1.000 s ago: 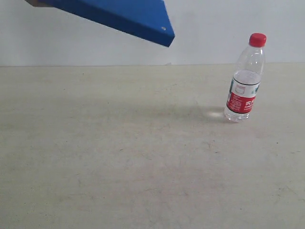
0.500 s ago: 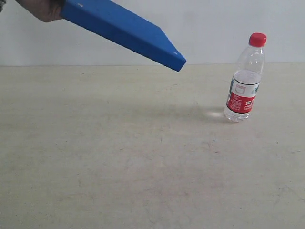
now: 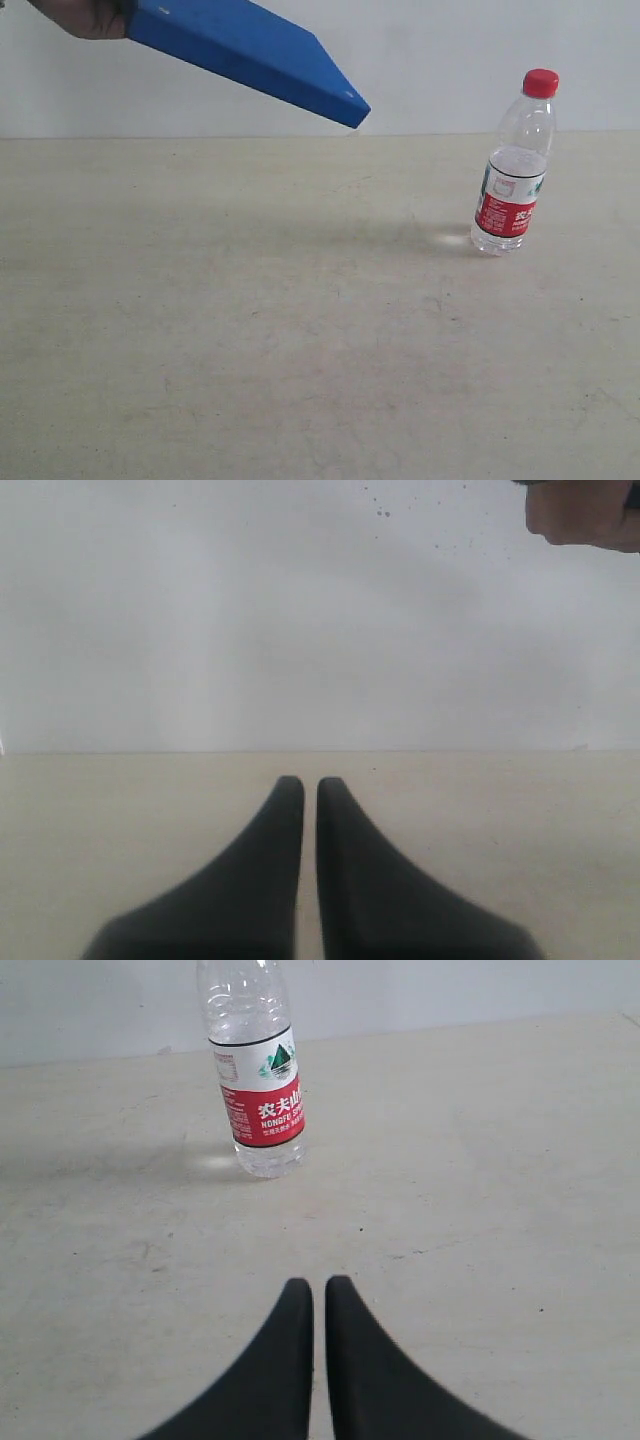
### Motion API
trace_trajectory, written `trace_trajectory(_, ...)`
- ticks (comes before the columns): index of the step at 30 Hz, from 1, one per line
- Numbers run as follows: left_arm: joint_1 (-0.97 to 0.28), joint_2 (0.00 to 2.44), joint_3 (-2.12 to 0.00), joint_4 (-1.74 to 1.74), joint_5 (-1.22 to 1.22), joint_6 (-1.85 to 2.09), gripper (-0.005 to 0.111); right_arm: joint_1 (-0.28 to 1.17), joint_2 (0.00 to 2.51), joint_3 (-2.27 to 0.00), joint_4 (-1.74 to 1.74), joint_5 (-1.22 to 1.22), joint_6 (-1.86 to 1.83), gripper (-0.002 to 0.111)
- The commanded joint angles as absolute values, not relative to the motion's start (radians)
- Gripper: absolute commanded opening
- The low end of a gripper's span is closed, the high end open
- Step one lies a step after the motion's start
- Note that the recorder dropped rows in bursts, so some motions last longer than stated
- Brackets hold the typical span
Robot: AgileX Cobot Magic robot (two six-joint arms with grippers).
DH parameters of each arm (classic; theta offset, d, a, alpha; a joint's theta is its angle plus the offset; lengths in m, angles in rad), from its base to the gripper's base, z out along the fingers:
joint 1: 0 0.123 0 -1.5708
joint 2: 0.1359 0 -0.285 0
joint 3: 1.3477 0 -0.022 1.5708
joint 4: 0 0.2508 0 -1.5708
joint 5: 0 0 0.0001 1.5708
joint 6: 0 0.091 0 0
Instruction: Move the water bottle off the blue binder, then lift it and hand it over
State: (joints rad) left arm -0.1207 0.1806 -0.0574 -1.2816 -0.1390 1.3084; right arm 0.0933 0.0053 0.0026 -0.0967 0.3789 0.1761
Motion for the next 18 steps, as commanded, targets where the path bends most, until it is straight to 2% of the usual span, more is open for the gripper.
trace_trajectory(1,-0.122,0.178,-0.054,-1.284,-0.142,1.310,0.004,0.090,0.000,0.000,-0.096,0.375,0.177,0.003)
trace_trajectory(11,-0.122,0.178,-0.053,-1.284,-0.146,1.310,0.004,0.090,0.000,0.000,-0.096,0.375,0.177,0.003)
trace_trajectory(14,-0.122,0.135,-0.066,-1.220,-0.084,1.297,0.004,0.090,0.000,0.000,-0.096,0.375,0.177,0.003)
trace_trajectory(16,-0.117,0.096,-0.096,-1.045,-0.017,1.124,0.004,0.090,0.000,0.000,-0.096,0.375,0.177,0.003)
trace_trajectory(18,-0.102,0.052,-0.109,-0.618,0.020,0.663,0.004,0.090,0.000,0.000,-0.096,0.375,0.177,0.003)
